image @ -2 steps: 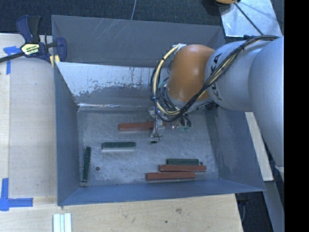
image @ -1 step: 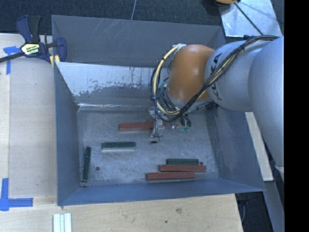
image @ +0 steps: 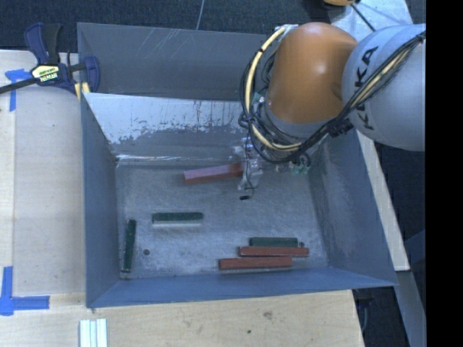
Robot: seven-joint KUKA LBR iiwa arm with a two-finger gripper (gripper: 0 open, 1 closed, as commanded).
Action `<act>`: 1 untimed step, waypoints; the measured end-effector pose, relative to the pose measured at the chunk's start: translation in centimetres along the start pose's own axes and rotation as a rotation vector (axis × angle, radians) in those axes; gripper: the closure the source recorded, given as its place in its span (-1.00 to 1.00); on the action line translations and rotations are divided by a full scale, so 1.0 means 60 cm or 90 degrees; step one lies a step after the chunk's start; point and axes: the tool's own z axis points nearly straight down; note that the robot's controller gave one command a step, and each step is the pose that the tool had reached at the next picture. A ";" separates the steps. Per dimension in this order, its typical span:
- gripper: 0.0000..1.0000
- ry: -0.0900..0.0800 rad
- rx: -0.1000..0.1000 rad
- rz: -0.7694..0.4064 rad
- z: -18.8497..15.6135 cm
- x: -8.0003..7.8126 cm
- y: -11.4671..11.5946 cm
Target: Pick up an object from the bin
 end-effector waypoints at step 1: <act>1.00 0.000 0.000 0.000 0.000 0.000 0.000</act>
Offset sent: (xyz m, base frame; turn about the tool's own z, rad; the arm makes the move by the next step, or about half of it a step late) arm 0.0250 0.0165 -0.0140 -0.1364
